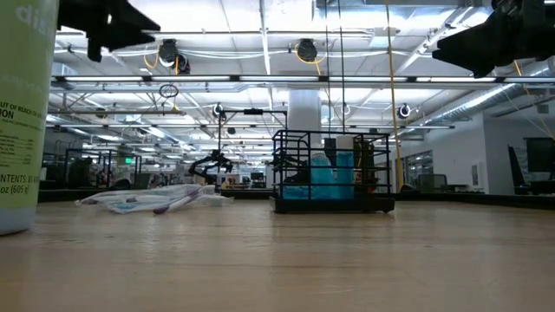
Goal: Pick & Place toothbrushing station
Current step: Put the blue toothbrush into the black mesh organizer
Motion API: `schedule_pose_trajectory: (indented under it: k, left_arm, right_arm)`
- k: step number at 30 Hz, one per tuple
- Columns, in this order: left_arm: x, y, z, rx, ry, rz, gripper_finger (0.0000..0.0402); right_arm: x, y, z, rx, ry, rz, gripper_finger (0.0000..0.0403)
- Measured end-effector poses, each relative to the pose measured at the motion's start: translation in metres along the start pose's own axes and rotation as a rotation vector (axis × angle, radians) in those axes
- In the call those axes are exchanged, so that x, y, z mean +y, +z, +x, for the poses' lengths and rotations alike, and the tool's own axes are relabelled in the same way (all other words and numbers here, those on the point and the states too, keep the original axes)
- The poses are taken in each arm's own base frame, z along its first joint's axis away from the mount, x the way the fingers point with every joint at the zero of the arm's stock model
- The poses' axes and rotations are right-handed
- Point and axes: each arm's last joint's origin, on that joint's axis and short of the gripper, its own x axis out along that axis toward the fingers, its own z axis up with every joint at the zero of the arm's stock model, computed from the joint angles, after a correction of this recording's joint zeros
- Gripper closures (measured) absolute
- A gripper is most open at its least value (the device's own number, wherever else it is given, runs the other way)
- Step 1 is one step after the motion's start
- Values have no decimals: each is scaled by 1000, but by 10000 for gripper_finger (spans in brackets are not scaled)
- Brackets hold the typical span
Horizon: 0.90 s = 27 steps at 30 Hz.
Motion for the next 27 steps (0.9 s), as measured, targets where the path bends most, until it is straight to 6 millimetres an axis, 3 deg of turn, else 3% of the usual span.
schedule_pose_trajectory:
  k: [3, 8, 12, 17, 27]
  left_arm:
    - [-6, -8, 16, 94, 117, 38, 252]
    - [-18, -19, 61, 322, 250, 80, 243]
    - [-14, -22, 90, 550, 443, 84, 224]
    - [-3, -44, 118, 831, 575, 7, 216]
    - [8, -101, 146, 1071, 634, -49, 242]
  right_arm:
    - [0, 0, 0, 1, 1, 0, 232]
    - [0, 0, 0, 0, 0, 0, 232]
    - [0, 0, 0, 0, 1, 0, 232]
    - [0, 0, 0, 0, 1, 0, 232]
    - [0, 0, 0, 0, 1, 0, 232]
